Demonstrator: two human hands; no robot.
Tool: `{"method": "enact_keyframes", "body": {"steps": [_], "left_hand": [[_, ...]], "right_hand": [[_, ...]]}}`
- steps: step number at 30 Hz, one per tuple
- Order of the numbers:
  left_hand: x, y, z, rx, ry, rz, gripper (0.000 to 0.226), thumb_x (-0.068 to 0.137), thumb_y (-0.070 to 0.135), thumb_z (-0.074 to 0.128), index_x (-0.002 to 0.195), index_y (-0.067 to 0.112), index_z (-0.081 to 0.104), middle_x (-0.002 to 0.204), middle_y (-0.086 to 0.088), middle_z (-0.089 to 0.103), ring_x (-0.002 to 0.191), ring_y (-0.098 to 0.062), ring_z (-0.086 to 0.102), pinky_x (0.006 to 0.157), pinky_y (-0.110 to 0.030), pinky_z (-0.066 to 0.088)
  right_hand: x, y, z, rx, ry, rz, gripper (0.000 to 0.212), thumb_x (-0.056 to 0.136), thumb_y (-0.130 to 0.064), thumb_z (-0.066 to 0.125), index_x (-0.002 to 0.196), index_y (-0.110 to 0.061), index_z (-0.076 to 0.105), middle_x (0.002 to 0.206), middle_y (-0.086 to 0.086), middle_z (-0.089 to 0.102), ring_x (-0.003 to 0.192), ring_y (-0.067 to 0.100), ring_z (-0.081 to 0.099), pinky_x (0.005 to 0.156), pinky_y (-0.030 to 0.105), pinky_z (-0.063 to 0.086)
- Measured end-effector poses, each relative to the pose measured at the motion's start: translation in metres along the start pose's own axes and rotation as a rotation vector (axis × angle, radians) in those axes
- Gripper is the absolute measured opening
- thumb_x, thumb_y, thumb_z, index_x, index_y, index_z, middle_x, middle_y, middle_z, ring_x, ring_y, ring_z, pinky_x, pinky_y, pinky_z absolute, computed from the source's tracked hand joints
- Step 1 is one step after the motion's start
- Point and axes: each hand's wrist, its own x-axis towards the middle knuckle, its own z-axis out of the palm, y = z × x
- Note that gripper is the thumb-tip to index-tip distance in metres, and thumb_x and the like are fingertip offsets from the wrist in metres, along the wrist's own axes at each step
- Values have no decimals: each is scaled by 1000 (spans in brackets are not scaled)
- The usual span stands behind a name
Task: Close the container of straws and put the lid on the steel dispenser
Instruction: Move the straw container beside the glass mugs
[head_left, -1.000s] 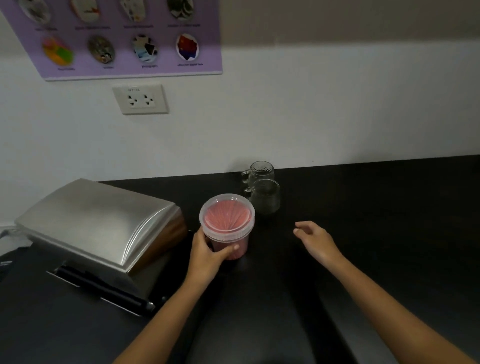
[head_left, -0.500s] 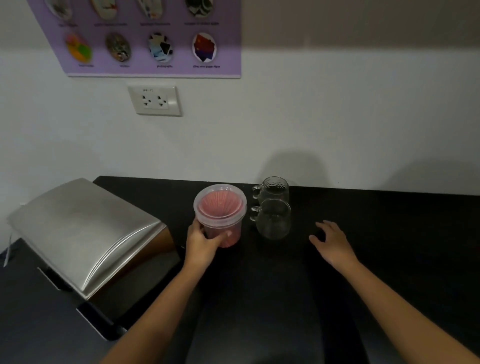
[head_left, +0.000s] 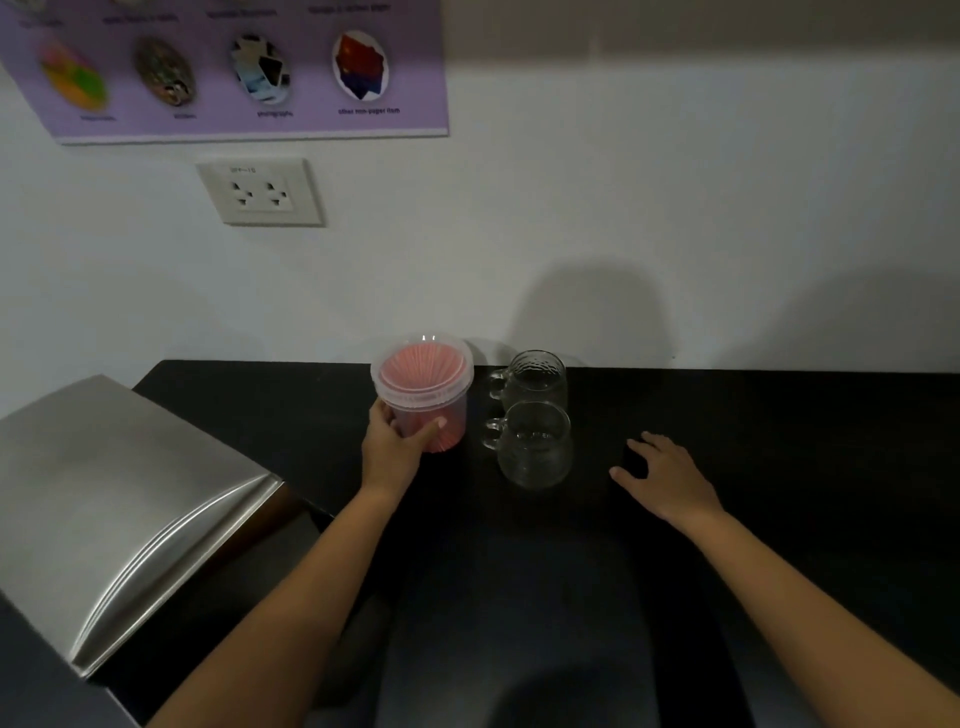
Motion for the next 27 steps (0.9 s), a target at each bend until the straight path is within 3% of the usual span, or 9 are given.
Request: {"method": "enact_keyframes", "body": {"steps": [6,16,27], "left_hand": [[15,4,0,15,-24,15,73,73,15,74,133,9,34,133,-9,51,105,-13,50,82,-23,43],[17,4,-1,-18,19,43,72,69,10,76,129,7,36,124,-7,52,111,-21,53,87,-30,45],[13,10,-2,-9,-21,14,72,71,7,74,131,6,34,131,-14,51,117,-27,52,99,-40,45]], "right_hand": [[-2,-1,-1,5,2,-3,62,86,-44,52,139,-19,32,153,4,21,141,26,14,113,45,20],[-1,0,-1,3,-1,-1,63,85,-45,52,139,-19,32,153,4,21,141,26,14,113,46,20],[-3,-1,-3,5,-4,-3,63,85,-43,53,139,-18,32,153,4,21,141,26,15,113,45,20]]}}
